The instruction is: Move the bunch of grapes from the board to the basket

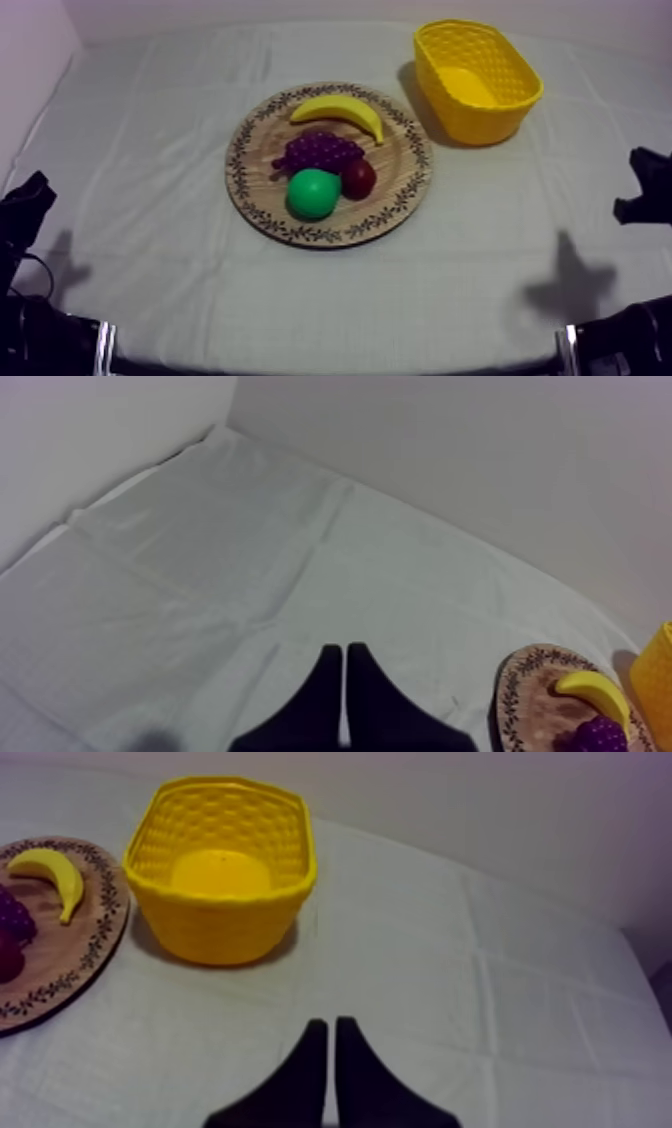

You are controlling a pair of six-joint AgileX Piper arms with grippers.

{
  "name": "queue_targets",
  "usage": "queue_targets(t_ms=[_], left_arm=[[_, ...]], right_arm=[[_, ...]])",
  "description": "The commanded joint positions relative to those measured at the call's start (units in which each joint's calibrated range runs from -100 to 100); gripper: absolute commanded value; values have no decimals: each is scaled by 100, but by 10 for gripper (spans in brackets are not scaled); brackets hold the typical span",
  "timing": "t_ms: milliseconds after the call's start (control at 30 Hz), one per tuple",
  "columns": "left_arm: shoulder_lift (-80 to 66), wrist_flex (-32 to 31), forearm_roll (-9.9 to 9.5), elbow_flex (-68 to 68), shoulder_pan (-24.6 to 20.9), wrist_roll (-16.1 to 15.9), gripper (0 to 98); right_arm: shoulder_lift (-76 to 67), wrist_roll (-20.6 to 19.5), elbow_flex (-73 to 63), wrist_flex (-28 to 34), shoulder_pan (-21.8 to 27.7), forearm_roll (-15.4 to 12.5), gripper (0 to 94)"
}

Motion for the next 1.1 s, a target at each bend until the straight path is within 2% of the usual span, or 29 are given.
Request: queue_targets(t_ms=[0,300,633,800,1067], left_arm=[[-3,-1,-2,2,2,0,1],[-3,-1,-2,2,2,0,1],[-3,-1,-2,2,2,0,1],[-3,-1,-2,2,2,0,1],[-3,-1,-2,2,2,0,1]], right_arm=[[513,91,-760,162,9,-16,6],[2206,290,-2886,1427,150,-182,6],[3680,493,-5149,2616,80,-376,6],[4349,562,-6156,2922,-139,-476,6],[5313,654,-7104,2962,-872,-437,6]])
